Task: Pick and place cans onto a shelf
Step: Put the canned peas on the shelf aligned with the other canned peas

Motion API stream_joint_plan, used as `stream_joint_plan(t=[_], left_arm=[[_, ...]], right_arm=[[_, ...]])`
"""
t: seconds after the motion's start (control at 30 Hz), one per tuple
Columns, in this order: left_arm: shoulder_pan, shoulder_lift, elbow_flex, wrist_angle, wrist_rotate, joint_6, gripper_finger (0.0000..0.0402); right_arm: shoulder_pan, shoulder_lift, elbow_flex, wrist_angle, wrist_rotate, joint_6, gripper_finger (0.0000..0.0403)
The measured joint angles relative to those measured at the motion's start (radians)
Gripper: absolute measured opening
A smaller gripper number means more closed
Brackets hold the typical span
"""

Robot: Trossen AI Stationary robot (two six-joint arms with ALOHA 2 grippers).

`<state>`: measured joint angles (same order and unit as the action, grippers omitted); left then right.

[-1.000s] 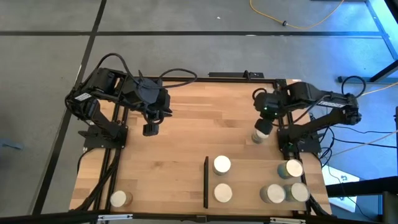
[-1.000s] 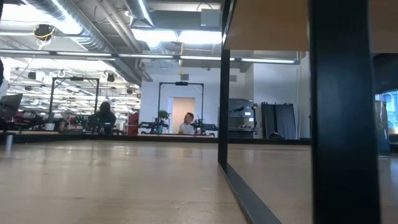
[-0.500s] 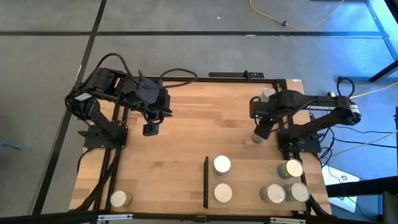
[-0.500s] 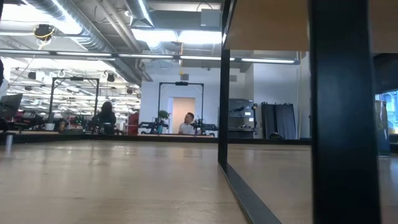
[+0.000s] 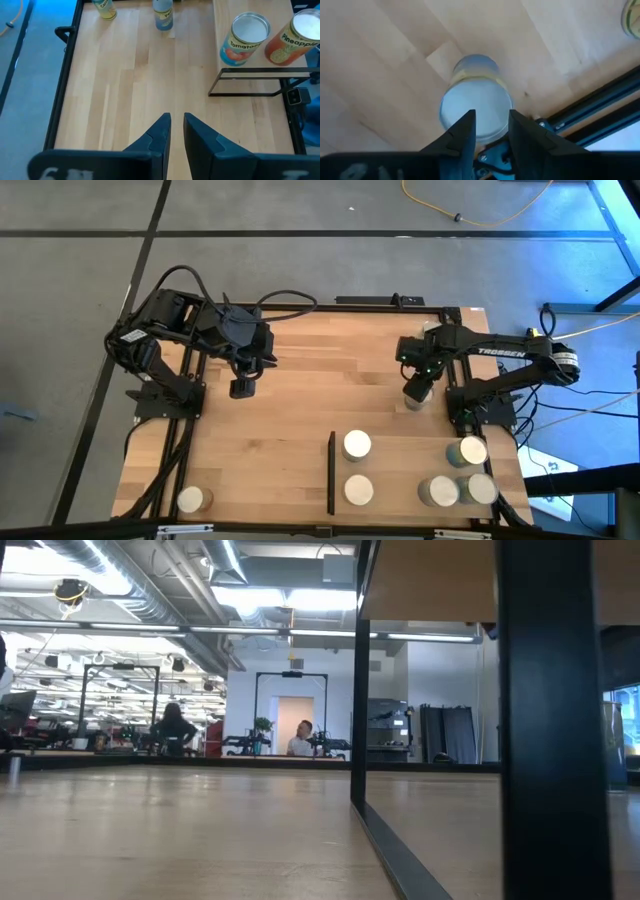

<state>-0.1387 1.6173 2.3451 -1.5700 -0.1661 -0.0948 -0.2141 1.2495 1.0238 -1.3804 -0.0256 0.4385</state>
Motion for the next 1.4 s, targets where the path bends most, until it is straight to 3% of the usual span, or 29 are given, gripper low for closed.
stream_joint_plan(t=[0.43, 0.87, 0.97, 1.17, 1.4], left_arm=[[0.000, 0.000, 0.000, 0.000, 0.000, -0.006, 0.0044], [0.000, 0.000, 0.000, 0.011, 0.000, -0.009, 0.0044], [0.000, 0.000, 0.000, 0.011, 0.000, -0.011, 0.0044], [0.000, 0.000, 0.000, 0.012, 0.000, -0.011, 0.0044], [0.000, 0.000, 0.000, 0.012, 0.000, -0.011, 0.0044]], right_arm=[[-0.024, 0.000, -0.123, 0.054, 0.109, -0.080, 0.0117], [-0.114, -0.005, -0.174, 0.124, 0.036, -0.181, 0.0115], [-0.133, -0.004, -0.175, 0.128, -0.007, -0.208, 0.0094], [-0.146, -0.003, -0.176, 0.137, -0.022, -0.211, 0.0011], [-0.147, -0.002, -0.139, 0.142, 0.001, -0.207, 0.0003]])
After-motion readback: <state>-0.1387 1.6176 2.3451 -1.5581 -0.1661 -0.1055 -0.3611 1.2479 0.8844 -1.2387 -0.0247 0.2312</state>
